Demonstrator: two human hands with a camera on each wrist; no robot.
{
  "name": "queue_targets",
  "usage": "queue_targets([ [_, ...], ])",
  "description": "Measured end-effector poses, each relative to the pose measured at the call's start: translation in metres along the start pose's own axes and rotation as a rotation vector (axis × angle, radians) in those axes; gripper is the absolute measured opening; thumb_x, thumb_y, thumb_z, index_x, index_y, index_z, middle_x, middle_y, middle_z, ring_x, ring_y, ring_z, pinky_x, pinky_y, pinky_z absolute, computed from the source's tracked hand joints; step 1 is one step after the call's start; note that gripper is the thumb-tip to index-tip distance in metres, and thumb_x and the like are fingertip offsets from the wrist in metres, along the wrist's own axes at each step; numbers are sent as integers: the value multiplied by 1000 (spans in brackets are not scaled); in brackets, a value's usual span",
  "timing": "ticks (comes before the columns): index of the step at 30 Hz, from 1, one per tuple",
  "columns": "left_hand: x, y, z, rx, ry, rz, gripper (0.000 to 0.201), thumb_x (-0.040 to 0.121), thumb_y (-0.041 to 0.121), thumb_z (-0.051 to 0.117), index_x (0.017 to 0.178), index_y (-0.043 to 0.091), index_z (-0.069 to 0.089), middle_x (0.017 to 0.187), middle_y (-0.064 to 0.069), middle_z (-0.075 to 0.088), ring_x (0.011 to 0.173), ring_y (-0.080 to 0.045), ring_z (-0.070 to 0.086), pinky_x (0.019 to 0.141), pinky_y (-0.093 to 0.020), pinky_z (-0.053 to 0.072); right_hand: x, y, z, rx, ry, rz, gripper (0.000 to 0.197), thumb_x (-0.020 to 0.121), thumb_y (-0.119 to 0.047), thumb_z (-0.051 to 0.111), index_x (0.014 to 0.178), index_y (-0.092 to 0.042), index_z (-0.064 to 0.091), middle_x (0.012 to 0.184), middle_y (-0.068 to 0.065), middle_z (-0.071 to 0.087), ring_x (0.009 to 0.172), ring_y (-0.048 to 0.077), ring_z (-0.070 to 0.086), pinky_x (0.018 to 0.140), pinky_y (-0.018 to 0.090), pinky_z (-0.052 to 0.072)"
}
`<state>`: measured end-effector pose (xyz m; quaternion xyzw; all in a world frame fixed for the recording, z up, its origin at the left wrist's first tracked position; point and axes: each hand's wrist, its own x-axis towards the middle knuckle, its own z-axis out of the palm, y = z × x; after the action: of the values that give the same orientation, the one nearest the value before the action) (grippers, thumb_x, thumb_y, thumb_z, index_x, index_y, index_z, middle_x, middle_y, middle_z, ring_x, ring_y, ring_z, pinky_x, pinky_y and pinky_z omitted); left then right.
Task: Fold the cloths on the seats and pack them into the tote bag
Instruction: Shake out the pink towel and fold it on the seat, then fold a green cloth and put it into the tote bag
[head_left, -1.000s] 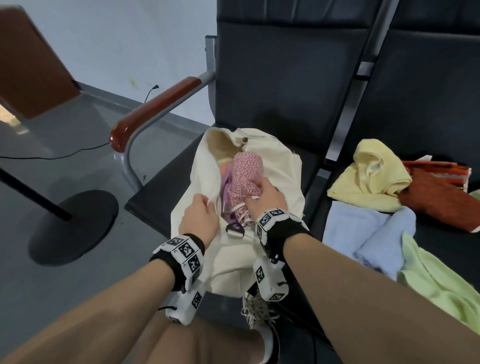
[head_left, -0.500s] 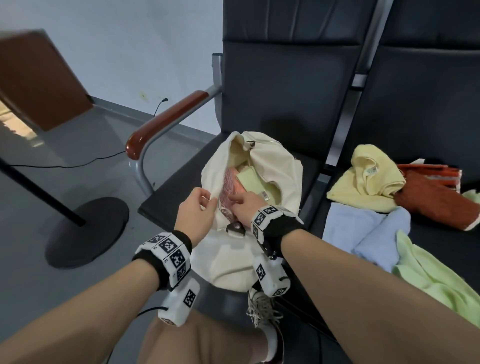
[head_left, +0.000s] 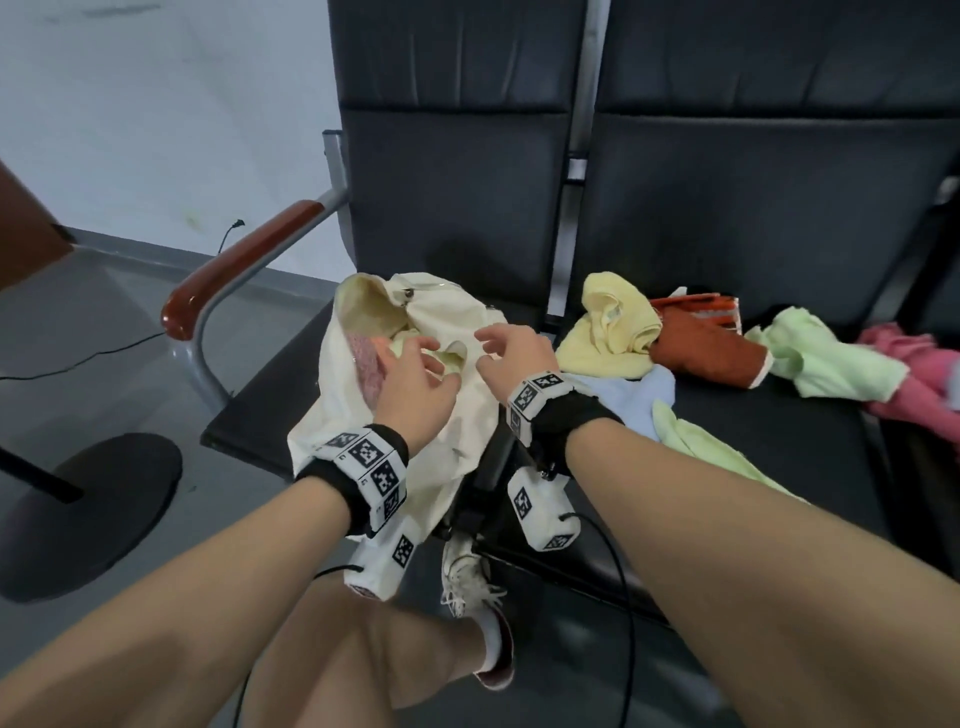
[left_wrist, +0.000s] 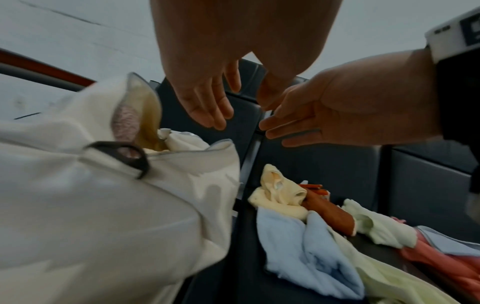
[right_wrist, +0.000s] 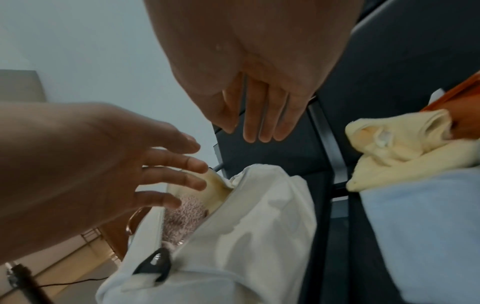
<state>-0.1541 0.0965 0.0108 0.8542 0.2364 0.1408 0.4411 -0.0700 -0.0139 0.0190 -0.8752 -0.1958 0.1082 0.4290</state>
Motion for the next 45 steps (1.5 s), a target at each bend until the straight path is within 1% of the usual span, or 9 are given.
queue_targets([
  [3,-11,17,25,-5,-42,54,40,90,20,63,125,22,44,106,3,56,103,-19,58,94,-41,50,-20,15,-25,-90,24,42,44,87,-15,57,130,-23,60,123,2,66,117,20,58,96,27,45],
  [7,-27,36,64,-12,-149,117,44,91,13,63,131,15,44,105,1,55,94,-11,55,77,-17,41,-48,45,-60,-236,-3,94,47,90,-15,57,137,-22,53,132,4,59,121,23,54,94,29,44],
  [15,-57,50,156,68,-430,139,55,91,16,62,141,17,38,123,-1,48,103,-15,49,85,-25,37,-96,139,-130,-356,0,373,55,88,-16,59,141,-22,47,139,6,54,126,24,51,100,31,44],
  [22,-81,42,234,186,-679,151,61,91,22,63,146,14,36,134,-8,53,117,-22,56,98,-30,45,-124,229,-125,-360,-15,637,62,88,-27,65,141,-14,37,138,15,42,124,34,48,100,37,44],
  [27,-93,28,272,315,-804,198,70,93,23,61,153,11,27,154,-8,36,139,-21,39,113,-28,33,-120,260,-111,-373,-1,675,40,93,-29,55,126,-8,45,130,13,48,124,33,44,100,38,42],
  [33,-92,24,289,485,-794,268,67,92,33,62,151,17,35,149,-2,31,134,-20,43,112,-35,37,-115,264,-104,-254,44,761,32,93,-17,40,120,-20,58,118,12,60,123,30,44,91,34,45],
  [37,-88,31,283,540,-691,248,24,93,29,56,115,20,62,121,-1,56,105,-20,58,91,-35,50,-116,244,-118,-87,95,783,29,96,-14,39,118,-7,57,121,14,61,114,33,55,91,32,44],
  [42,-84,48,252,338,-557,184,15,93,19,54,78,19,53,80,1,59,81,-24,58,75,-33,49,-109,195,-141,113,197,715,32,97,-30,43,112,-7,57,116,15,60,108,31,57,85,31,42],
  [45,-82,69,224,262,-488,198,13,97,17,49,92,11,59,93,-7,66,90,-27,61,79,-34,48,-102,160,-149,93,197,659,37,89,-36,58,114,-10,53,112,10,60,102,30,62,88,37,51],
])
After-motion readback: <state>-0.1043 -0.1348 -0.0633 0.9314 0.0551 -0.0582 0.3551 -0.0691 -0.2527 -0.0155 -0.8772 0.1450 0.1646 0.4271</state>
